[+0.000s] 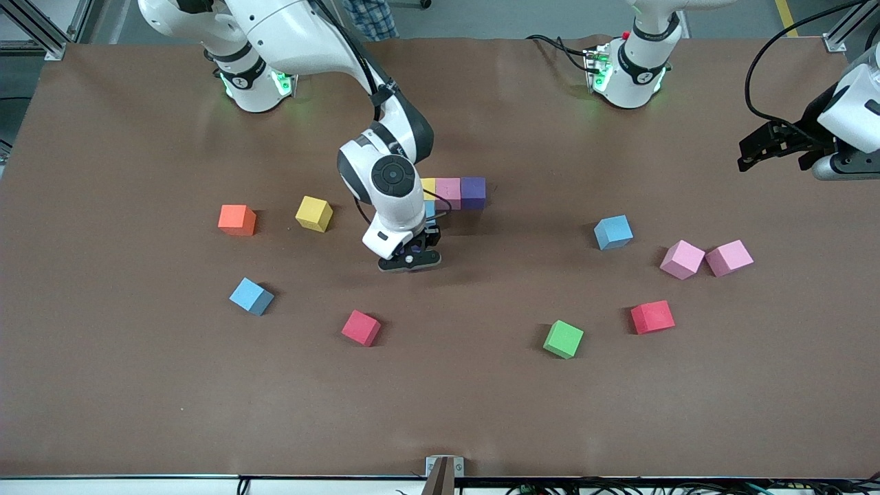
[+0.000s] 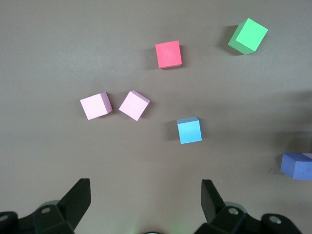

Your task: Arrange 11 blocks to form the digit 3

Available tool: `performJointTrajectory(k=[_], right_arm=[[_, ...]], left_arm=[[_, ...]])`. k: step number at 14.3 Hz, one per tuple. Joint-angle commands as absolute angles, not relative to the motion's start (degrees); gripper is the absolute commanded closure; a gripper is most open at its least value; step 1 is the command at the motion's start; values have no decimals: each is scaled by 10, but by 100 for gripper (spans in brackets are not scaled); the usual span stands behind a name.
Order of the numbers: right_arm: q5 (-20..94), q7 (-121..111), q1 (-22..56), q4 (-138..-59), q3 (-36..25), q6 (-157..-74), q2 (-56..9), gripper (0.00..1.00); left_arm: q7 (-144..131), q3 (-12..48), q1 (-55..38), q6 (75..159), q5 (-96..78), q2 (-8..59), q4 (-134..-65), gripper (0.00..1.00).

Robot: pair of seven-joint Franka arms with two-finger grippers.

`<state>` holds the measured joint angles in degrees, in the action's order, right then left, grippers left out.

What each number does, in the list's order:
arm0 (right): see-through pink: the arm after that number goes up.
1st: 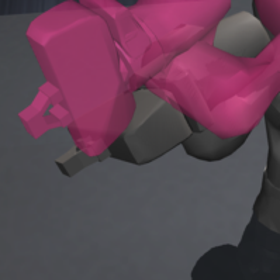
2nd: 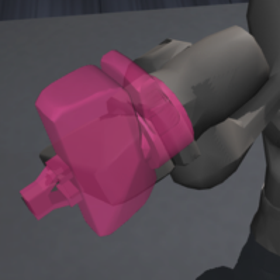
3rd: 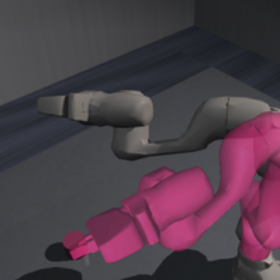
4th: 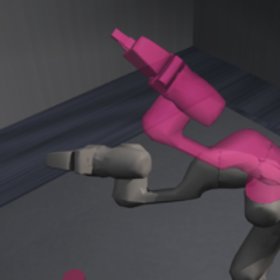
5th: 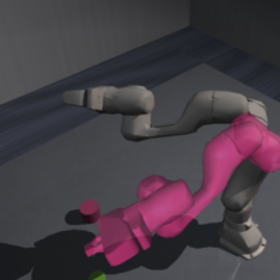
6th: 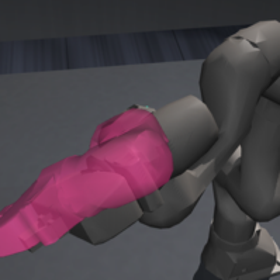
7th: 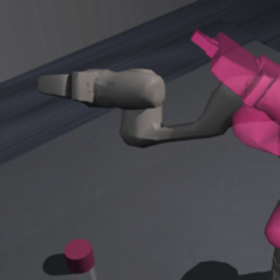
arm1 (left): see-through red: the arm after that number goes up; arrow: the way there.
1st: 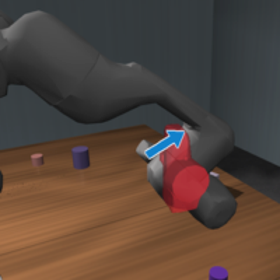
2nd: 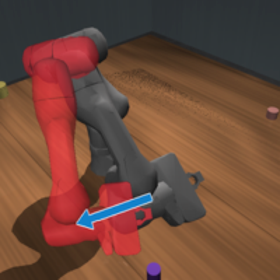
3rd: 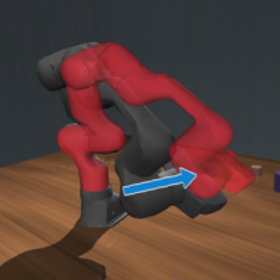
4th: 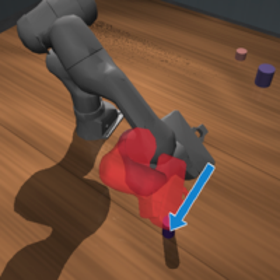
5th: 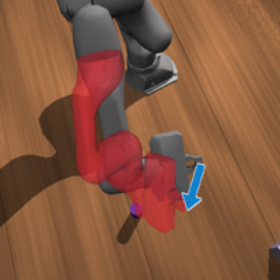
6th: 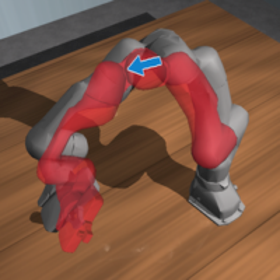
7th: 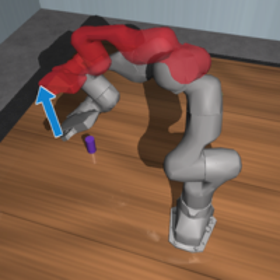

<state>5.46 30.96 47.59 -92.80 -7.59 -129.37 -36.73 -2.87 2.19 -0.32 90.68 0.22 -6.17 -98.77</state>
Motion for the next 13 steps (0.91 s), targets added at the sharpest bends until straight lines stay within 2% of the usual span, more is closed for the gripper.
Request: performJointTrajectory(k=[1,13], right_arm=[[59,335,490,-919,-80,-1288,-374,99],[59,366,509,-958,-80,-1332,-374,99]], left_arm=[[-34,25,-2,909,10,-62,-983,0],[-34,26,-6,914,9,-58,-974,0]])
